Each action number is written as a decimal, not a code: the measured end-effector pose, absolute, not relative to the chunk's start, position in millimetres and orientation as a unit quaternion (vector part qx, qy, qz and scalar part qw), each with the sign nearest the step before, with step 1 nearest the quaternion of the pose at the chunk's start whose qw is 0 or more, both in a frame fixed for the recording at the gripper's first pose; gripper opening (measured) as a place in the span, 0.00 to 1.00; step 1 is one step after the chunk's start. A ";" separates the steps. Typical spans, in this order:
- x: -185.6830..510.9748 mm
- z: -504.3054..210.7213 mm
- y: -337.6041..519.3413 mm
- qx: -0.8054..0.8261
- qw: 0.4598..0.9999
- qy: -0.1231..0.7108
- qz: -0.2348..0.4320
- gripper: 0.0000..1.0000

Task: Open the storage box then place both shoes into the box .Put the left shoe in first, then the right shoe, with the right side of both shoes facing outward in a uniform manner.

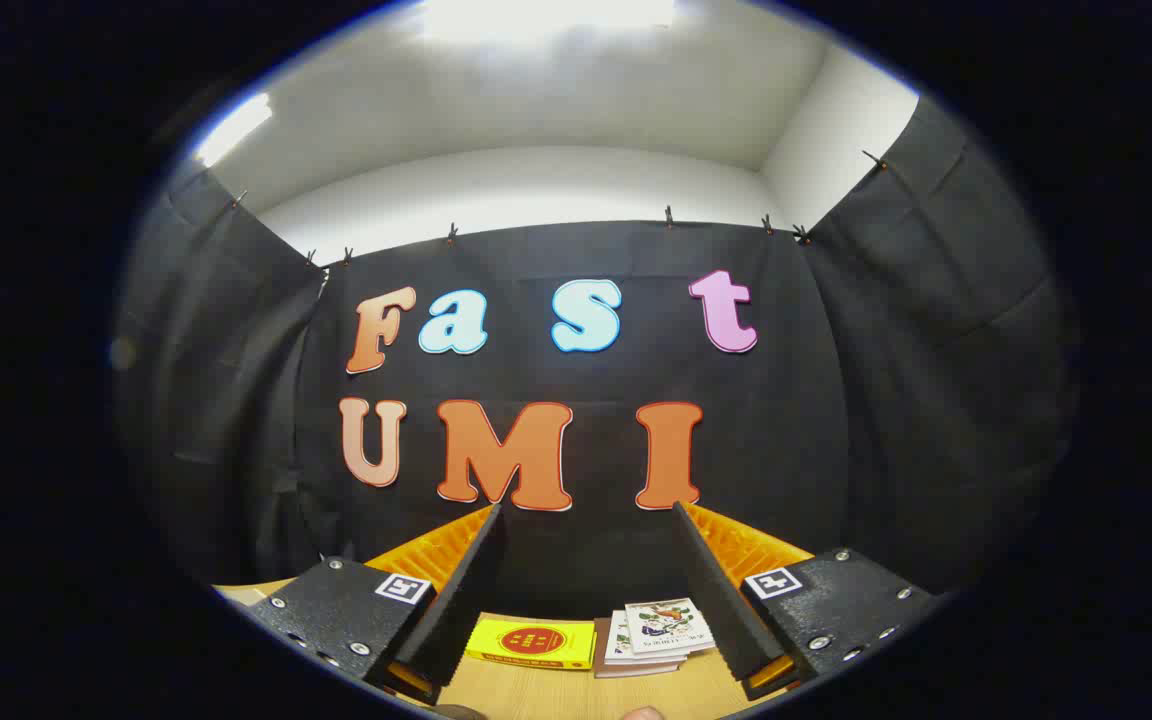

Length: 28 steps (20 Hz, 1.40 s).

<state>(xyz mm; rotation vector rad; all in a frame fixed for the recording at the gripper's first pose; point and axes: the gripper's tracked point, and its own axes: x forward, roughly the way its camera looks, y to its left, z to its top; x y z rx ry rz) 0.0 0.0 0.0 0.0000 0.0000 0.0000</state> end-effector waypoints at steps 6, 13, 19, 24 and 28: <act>-10.1 12.1 22.1 -0.011 1.000 0.004 0.010 0.98; -26.6 26.2 36.9 -0.013 1.000 0.002 0.006 0.98; -40.8 31.5 40.7 -0.007 1.000 0.005 -0.002 0.99; -46.4 18.7 38.7 -0.006 1.000 0.022 -0.009 0.99; -44.6 10.6 36.6 -0.005 0.999 0.038 -0.019 0.99</act>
